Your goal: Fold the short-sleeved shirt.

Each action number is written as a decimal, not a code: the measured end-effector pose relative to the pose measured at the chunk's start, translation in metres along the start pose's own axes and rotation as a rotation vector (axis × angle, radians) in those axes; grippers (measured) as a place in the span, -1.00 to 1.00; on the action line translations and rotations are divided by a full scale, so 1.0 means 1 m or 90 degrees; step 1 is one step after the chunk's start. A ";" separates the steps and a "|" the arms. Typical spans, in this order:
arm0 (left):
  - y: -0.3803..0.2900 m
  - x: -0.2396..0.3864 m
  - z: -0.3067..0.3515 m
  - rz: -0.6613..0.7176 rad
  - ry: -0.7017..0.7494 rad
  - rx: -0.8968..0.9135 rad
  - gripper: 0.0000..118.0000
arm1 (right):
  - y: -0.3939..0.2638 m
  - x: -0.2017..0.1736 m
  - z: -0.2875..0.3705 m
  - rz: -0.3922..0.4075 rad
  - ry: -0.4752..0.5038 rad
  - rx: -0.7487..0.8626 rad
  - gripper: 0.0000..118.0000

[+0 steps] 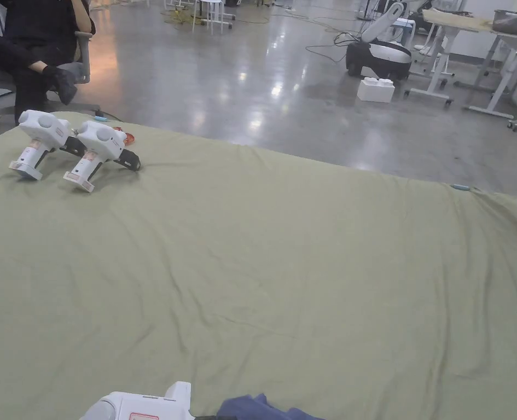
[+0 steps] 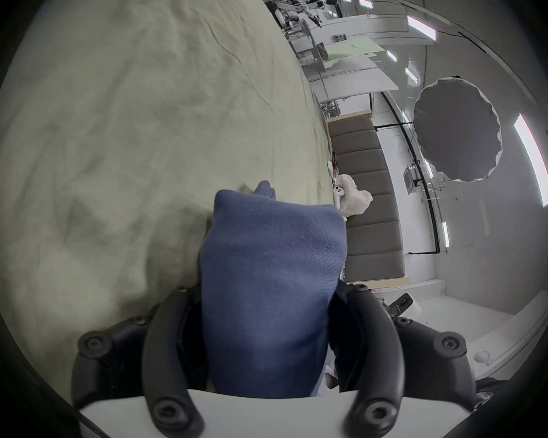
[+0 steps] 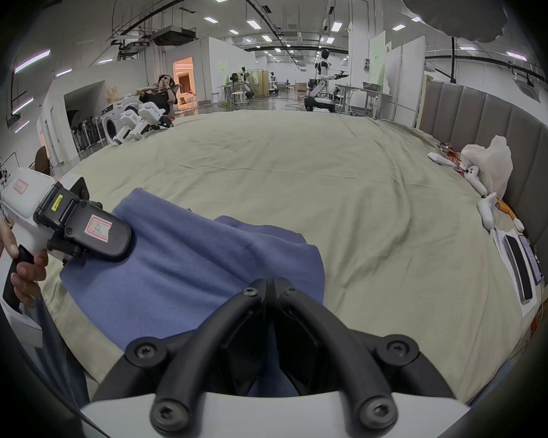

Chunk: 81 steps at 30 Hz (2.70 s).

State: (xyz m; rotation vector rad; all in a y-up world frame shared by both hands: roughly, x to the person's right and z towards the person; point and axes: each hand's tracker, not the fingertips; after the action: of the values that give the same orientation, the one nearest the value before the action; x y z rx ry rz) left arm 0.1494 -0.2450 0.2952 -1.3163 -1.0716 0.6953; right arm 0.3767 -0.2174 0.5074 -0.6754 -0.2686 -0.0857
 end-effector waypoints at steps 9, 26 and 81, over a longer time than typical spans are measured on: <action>-0.003 0.014 0.001 -0.054 -0.006 0.016 -0.60 | 0.004 -0.003 0.000 0.029 -0.001 -0.002 -0.95; 0.073 -0.011 0.275 -0.103 0.180 0.187 -0.61 | 0.147 0.041 0.043 0.060 -0.036 0.189 -0.95; 0.023 0.153 0.099 -0.489 0.533 0.525 -0.76 | 0.170 0.054 0.059 -0.021 -0.085 0.278 -0.95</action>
State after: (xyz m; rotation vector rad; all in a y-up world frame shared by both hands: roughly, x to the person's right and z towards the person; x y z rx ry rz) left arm 0.1227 -0.0633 0.2993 -0.3167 -0.4191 -0.0577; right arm 0.4436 -0.0474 0.4626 -0.2426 -0.4118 -0.0119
